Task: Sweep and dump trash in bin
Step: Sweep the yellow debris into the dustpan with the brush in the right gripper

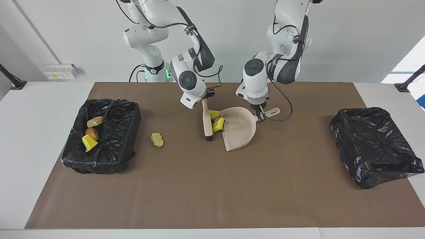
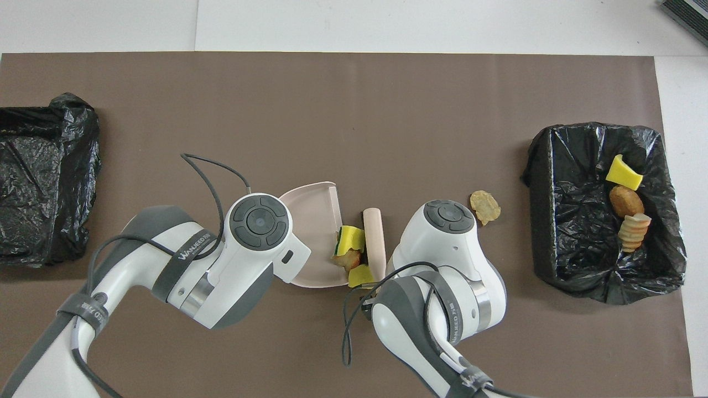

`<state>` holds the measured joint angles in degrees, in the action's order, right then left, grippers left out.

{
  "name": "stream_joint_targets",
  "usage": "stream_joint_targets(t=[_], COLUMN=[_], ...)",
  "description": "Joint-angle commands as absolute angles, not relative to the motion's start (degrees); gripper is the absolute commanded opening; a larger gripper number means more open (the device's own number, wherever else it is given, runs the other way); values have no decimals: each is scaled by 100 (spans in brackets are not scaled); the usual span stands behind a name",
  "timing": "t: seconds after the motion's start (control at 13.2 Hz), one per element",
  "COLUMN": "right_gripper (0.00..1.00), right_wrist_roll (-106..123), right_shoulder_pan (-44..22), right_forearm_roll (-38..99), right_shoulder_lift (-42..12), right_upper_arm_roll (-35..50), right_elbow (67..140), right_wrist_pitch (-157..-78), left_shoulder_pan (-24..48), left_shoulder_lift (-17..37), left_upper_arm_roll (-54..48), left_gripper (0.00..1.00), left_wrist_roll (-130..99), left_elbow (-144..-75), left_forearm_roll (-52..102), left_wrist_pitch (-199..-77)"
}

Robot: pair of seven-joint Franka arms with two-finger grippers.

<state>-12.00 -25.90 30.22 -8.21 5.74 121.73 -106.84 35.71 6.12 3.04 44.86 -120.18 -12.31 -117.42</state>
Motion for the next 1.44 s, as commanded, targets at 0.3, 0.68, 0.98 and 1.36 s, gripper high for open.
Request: stream_joint_targets(t=[0.3, 0.68, 0.98, 1.36], right_gripper=[0, 0, 0, 0], right_wrist_roll=[-1116, -1135, -1010, -1020], right_shoulder_pan=[-2075, -1672, -1134, -738], right_forearm_roll=[3116, -109, -1554, -1636], right_shoulder_lift=[-90, 88, -272, -632], right_upper_arm_roll=[439, 457, 492, 510], right_elbow=[11523, 11592, 12085, 12471], right_wrist_pitch=[-9643, -9360, -10142, -10950], left_shoulder_pan=[3498, 3437, 3419, 3358], left_shoulder_lift=[431, 422, 422, 431], left_upper_arm_roll=[334, 334, 334, 325], left_gripper=[0, 0, 0, 0], left_wrist_roll=[4430, 4421, 4403, 4412], left_elbow=[-12340, -12392, -12419, -12428], left_forearm_roll=[-1345, -1336, -1327, -1327], left_wrist_pitch=[-12146, -12252, -12269, -12331])
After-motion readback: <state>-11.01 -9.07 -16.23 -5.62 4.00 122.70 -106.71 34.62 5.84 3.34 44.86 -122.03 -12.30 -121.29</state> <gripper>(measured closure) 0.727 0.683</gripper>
